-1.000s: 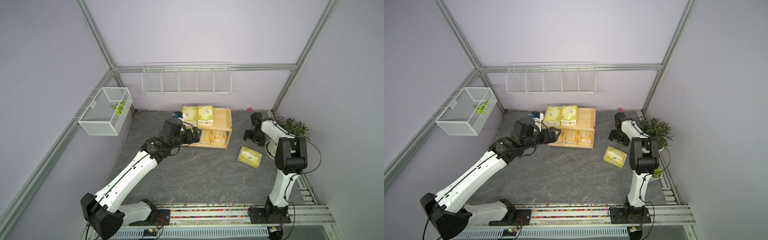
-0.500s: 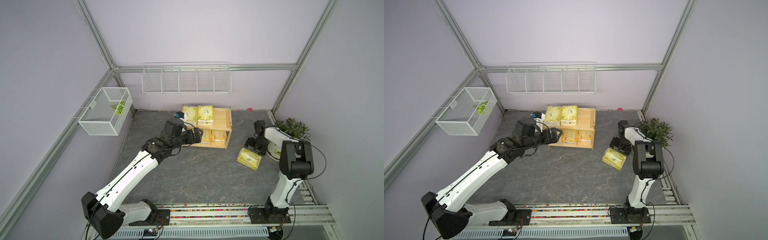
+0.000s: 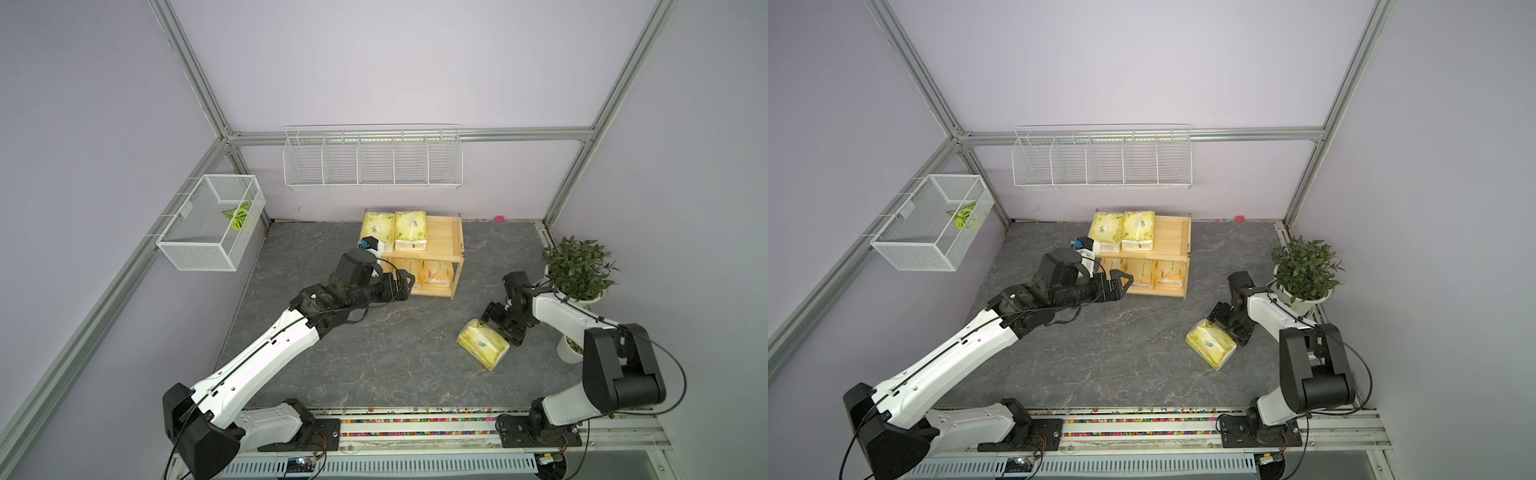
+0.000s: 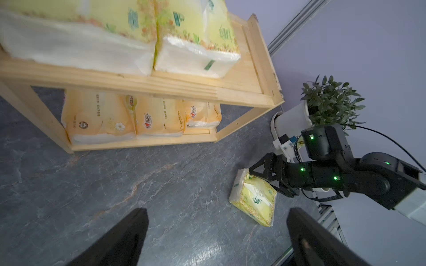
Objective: Place the tissue boxes on the shelf by color
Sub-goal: Adjust the box of tissues at the center of the board.
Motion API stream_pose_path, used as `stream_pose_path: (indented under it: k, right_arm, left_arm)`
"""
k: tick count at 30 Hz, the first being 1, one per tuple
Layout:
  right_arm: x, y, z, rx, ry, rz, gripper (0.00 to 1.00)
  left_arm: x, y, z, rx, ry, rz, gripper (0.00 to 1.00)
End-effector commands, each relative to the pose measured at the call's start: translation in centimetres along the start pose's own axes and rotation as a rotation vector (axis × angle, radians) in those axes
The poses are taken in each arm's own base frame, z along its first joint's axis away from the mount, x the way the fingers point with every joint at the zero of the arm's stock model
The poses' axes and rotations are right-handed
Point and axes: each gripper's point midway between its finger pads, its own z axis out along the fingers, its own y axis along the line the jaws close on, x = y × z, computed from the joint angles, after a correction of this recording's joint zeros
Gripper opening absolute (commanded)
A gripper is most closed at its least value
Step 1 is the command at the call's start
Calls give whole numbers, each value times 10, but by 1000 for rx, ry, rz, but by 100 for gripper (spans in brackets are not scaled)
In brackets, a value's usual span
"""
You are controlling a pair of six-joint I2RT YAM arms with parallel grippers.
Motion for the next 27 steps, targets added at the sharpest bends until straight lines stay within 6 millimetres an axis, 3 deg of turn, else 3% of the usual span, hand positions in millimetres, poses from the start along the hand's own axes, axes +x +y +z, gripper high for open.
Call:
stream_pose_path:
  k: [1, 5, 9, 13, 20, 27]
  right_arm:
    - [18, 14, -2, -45, -9, 13, 86]
    - [29, 34, -12, -75, -44, -53, 87]
    - [17, 46, -33, -69, -124, -129, 88]
    - [3, 42, -52, -4, -199, -218, 88]
    - [1, 19, -67, 73, -271, -318, 89]
    - [9, -27, -50, 178, -219, -247, 89]
  left_arm:
    - [13, 1, -3, 11, 22, -29, 100]
    - [30, 7, 3, 15, 48, -56, 100]
    - [48, 13, 10, 13, 64, -72, 100]
    - [73, 6, 20, 36, 87, -79, 100]
    - [131, -23, 54, 100, 177, -93, 100]
    - [174, -55, 93, 143, 282, -51, 100]
